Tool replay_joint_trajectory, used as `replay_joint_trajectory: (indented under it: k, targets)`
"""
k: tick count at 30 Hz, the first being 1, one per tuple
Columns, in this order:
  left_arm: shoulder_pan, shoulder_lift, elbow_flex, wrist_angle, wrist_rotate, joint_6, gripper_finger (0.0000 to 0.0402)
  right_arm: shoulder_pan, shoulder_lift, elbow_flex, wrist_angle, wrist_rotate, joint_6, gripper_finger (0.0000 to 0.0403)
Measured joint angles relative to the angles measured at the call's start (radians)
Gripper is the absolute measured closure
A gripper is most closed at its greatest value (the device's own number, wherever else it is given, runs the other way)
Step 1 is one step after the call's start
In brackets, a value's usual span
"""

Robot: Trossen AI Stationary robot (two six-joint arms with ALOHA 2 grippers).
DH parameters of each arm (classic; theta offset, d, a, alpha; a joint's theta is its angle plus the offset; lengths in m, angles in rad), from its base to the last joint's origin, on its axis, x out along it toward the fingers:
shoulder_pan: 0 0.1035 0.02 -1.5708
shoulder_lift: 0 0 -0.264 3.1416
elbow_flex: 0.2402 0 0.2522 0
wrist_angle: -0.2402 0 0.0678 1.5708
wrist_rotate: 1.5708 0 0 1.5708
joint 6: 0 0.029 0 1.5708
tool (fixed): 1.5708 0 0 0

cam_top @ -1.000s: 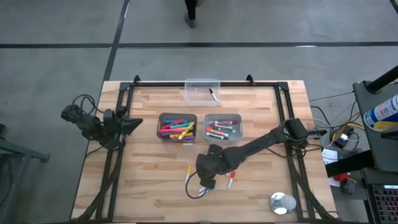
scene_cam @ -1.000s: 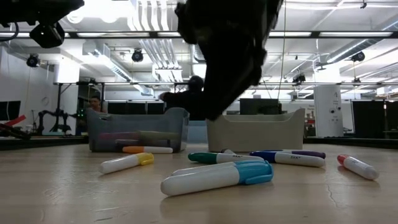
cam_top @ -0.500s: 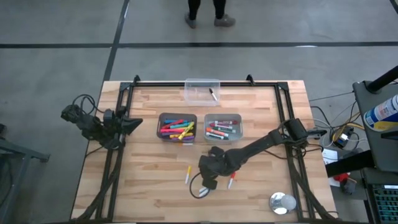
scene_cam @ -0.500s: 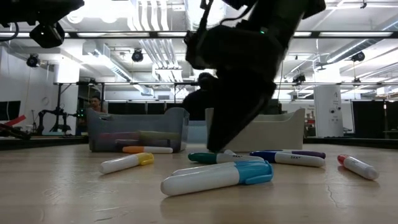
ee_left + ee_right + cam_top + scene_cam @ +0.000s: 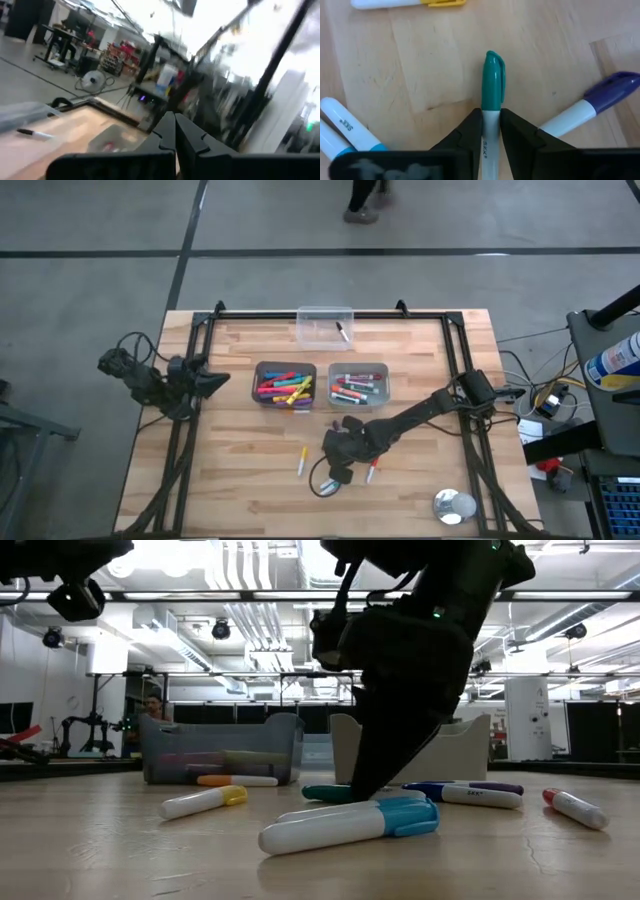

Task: Pick & Place Markers
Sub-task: Put the small green highlighter pen into the transparent bin

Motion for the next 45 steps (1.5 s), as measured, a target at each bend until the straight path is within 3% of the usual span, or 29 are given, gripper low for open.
replay_joint_trajectory:
  k: [3,10,14,38,45]
  targets:
    - [0.000,0.000,-0.013,-0.150,0.006,0.061,0.0401,-0.001,0.003,0.000,0.016,0.000,0.000,0.0346]
    - [0.000,0.001,-0.075,-0.324,-0.007,0.063,0.0401,-0.001,0.005,0.004,0.035,0.002,-0.007,0.0354]
    - [0.000,0.002,-0.095,-0.480,0.014,-0.030,0.0401,-0.001,0.006,0.004,0.035,0.001,-0.003,0.0353]
    - [0.000,0.010,-0.090,-0.499,0.036,-0.119,0.0401,-0.014,0.007,0.002,0.043,-0.003,-0.011,0.0355]
    - [0.000,0.011,-0.095,-0.483,0.259,-0.095,0.0401,-0.016,0.007,0.002,0.043,0.000,-0.018,0.0355]
